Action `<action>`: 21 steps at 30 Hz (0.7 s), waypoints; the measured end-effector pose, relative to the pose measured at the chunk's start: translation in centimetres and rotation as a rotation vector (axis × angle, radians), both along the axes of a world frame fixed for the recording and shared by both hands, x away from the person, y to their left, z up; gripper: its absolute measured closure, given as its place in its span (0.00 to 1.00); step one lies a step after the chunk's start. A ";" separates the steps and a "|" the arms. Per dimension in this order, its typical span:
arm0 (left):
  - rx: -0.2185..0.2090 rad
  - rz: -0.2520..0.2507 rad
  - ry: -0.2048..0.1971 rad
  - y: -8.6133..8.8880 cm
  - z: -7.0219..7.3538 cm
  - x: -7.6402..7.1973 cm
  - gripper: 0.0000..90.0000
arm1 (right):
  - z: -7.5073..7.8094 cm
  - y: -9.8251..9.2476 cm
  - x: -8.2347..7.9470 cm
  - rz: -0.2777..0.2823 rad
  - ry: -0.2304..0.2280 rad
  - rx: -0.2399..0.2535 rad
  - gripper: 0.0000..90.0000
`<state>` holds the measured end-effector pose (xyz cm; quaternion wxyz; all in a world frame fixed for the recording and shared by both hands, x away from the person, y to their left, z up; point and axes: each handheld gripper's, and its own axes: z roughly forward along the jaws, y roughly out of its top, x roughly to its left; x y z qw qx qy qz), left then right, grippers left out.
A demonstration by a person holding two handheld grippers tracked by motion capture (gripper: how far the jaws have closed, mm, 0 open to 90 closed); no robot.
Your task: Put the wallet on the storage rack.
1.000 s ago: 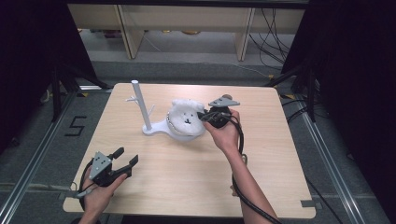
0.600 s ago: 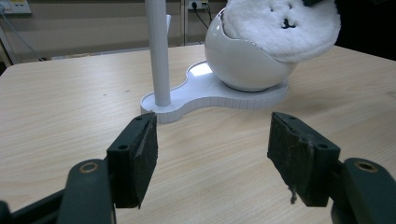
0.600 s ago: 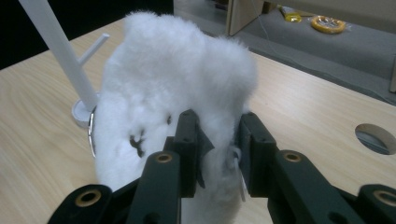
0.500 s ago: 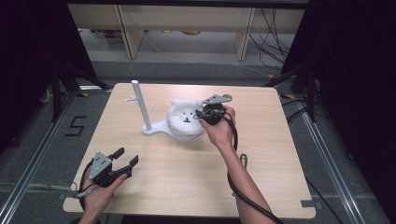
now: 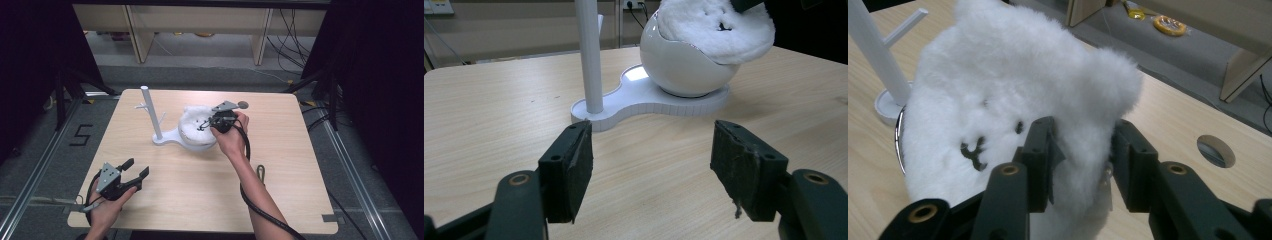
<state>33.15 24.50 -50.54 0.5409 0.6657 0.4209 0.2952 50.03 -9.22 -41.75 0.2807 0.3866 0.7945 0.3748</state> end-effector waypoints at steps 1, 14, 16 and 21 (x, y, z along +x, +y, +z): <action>-0.001 0.000 -0.001 0.0 0.0 0.0 0.36 | 0.0 0.0 0.0 -0.001 0.001 -0.001 0.68; -0.011 0.001 -0.006 0.0 0.0 0.0 0.36 | 0.2 0.0 0.2 0.010 -0.003 0.022 0.52; -0.006 0.003 0.000 0.0 0.0 0.0 0.36 | 0.3 0.0 0.1 -0.006 0.008 0.039 0.51; -0.003 0.002 0.000 0.0 0.0 0.0 0.36 | 0.5 -0.3 -0.1 -0.016 0.004 0.056 0.49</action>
